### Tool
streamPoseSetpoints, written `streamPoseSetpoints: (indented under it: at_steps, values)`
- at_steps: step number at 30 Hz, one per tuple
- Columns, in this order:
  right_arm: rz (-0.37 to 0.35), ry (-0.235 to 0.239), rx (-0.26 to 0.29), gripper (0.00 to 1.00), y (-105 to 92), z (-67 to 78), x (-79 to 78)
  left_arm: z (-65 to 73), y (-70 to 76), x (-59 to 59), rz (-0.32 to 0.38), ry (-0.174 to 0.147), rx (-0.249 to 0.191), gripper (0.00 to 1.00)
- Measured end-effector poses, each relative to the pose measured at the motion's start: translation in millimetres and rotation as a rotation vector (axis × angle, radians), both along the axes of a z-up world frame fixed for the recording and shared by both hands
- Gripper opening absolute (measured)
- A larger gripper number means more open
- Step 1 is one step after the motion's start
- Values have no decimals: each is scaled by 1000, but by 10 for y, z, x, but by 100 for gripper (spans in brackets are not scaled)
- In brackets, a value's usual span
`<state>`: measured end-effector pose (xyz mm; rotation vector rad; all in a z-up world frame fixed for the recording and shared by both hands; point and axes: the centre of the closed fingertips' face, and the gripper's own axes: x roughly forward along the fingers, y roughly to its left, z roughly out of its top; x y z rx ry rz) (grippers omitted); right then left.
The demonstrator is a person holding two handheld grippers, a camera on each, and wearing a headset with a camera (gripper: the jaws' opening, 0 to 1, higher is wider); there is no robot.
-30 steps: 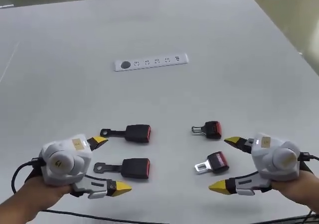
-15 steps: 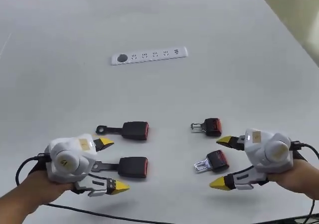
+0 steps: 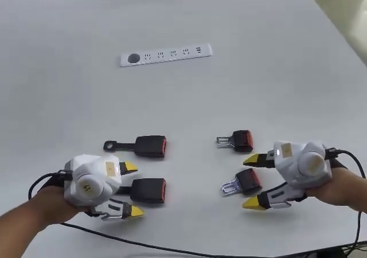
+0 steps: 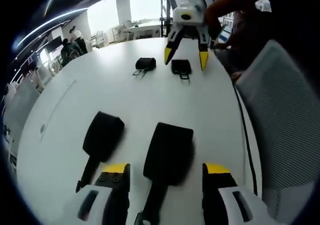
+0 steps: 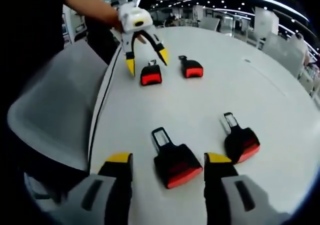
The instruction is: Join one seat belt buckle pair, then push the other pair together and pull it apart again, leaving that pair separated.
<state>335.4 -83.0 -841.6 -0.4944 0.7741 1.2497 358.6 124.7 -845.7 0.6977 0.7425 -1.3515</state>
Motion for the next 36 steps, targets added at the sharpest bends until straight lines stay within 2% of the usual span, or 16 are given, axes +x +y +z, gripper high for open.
streamPoseSetpoints:
  at_steps: [2,7,8,11,17,19,20,21,23,31,36]
  values:
    - [9,8,-7,56,-3,-19,0,-25,3,-4,-12,-2,9,56]
    - [39,0,-34,53,-35,-59,21,-100,-28,-38,-34,20,24,51]
    - [46,-5,-41,51,-41,-61,27,-86,-45,-45,-40,23,12,51]
    - [52,-11,-49,49,-47,-60,37,-82,-55,-31,-46,23,12,51]
    - [67,-32,-70,47,-64,-103,39,-81,-41,-10,-80,23,32,47]
    - [93,-41,-107,44,-107,-143,21,-81,-37,2,-82,22,32,45]
    - [96,-57,-91,42,-99,-139,27,-80,-33,12,-81,22,33,44]
    - [81,-37,-98,41,-135,-151,24,-78,-34,17,-82,21,35,41]
    - [78,-46,-96,38,-152,-158,49,-78,-26,22,-96,18,47,36]
    - [49,-53,-63,35,-197,-160,60,-80,-37,25,-116,19,56,35]
    - [89,-53,-63,35,-255,-163,34,-88,-36,31,-116,23,72,35]
